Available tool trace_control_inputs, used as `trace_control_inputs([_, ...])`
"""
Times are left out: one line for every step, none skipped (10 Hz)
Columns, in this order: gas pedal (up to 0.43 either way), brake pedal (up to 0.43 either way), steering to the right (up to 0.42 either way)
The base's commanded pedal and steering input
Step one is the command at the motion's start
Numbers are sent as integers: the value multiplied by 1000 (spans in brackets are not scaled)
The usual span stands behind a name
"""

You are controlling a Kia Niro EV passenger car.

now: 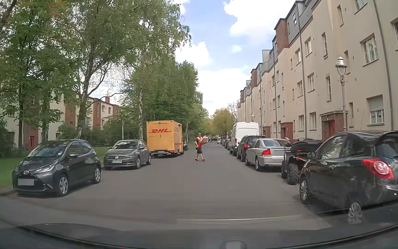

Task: Follow the waypoints while adhering to traffic rules and regulations

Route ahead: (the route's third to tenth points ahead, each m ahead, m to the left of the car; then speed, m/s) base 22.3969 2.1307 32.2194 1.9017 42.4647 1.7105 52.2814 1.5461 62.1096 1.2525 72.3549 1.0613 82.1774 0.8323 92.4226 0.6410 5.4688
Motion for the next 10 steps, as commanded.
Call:
trace_control_inputs([0, 18, 0])
trace_control_inputs([39, 18, -1])
trace_control_inputs([59, 18, -3])
trace_control_inputs([59, 18, -3])
trace_control_inputs([59, 18, -3])
trace_control_inputs([47, 18, -5])
trace_control_inputs([47, 18, -16])
trace_control_inputs([47, 18, -23])
trace_control_inputs([47, 18, -23])
trace_control_inputs([47, 18, -23])
